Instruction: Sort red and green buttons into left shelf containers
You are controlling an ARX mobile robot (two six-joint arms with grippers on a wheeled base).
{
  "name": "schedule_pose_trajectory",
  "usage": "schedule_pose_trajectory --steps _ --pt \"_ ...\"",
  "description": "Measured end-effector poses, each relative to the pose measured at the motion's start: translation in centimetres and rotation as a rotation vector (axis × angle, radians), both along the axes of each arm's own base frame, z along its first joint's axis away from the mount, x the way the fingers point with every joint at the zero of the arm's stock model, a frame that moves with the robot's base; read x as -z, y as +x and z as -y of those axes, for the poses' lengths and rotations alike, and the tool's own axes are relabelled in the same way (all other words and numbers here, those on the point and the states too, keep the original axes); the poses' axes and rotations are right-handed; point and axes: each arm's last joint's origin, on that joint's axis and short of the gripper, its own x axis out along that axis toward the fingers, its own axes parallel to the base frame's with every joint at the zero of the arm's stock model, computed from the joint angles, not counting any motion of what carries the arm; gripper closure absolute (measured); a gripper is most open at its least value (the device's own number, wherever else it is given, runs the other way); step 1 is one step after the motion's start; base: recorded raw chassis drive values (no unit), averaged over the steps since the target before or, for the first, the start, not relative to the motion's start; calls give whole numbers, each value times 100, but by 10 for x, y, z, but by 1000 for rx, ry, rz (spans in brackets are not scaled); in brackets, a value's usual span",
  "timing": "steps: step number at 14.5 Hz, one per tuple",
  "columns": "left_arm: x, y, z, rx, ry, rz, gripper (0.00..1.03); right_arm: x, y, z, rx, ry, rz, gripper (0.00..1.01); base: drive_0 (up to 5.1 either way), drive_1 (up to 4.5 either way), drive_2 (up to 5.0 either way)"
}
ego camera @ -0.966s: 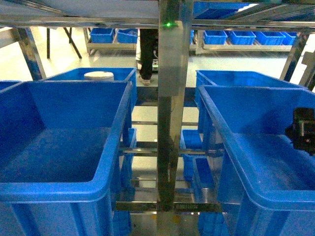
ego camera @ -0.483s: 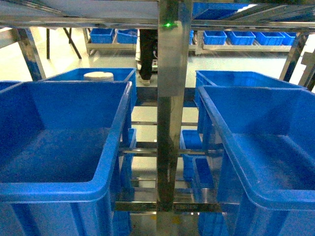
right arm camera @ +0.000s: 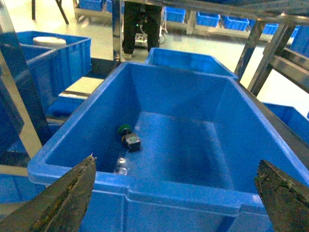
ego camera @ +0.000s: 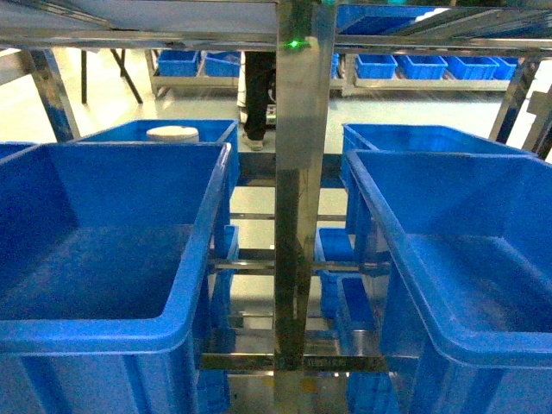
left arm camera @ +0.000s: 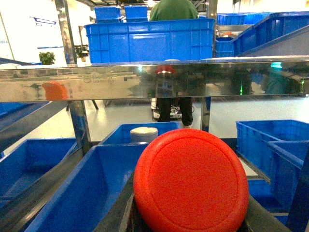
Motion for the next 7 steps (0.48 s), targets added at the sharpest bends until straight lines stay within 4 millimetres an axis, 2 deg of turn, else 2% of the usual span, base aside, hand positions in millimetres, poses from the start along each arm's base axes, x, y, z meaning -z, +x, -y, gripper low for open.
schedule_pose_trajectory --steps 4,7 --pt "14 3 0 0 17 -131 78 2 1 0 0 0 -19 3 0 0 0" --pt "30 29 -4 22 33 -248 78 2 1 0 0 0 -19 3 0 0 0"
